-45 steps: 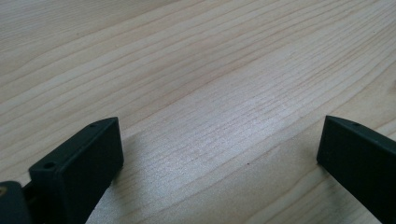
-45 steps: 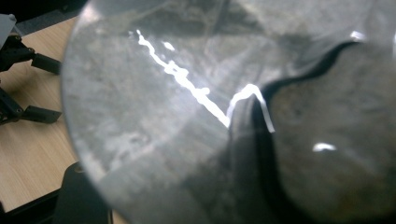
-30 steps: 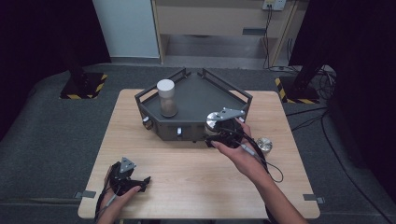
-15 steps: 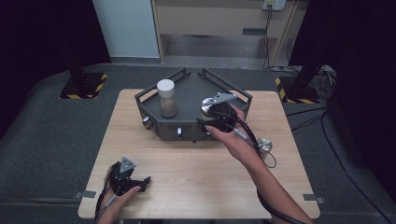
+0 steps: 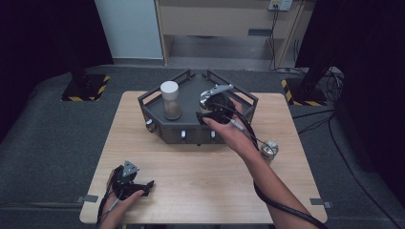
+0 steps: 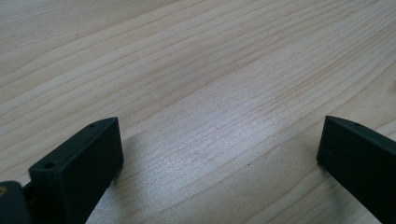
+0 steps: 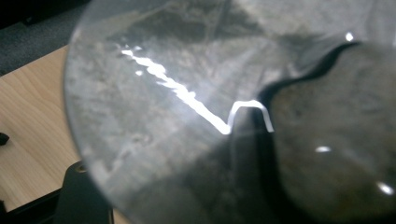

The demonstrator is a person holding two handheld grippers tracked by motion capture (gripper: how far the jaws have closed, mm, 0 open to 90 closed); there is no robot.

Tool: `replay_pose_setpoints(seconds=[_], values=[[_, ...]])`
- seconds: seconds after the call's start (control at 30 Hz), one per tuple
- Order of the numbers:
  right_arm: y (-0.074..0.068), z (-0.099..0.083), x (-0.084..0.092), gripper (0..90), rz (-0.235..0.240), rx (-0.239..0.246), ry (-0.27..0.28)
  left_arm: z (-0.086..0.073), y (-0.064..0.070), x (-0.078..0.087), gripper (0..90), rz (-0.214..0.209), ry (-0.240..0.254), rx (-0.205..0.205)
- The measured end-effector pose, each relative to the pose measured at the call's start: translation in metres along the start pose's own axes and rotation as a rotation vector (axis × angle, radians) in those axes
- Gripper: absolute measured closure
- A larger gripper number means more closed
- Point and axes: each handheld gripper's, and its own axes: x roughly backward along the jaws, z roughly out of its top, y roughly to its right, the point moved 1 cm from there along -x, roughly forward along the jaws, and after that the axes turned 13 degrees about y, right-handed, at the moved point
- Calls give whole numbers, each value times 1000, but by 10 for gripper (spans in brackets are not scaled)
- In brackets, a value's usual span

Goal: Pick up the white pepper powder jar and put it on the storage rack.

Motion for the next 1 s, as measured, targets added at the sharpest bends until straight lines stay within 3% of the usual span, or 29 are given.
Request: replay_pose_setpoints(seconds=[0.3, 0.47, 1.0], values=[[7, 10, -14, 308, -9, -17, 11, 0, 0, 0, 0, 0, 1, 0], [9, 14, -22, 308, -40, -23, 13, 0, 0, 0, 0, 1, 1, 0], [16, 19, -53, 308, -50, -32, -32, 0, 0, 0, 0, 2, 2, 1]])
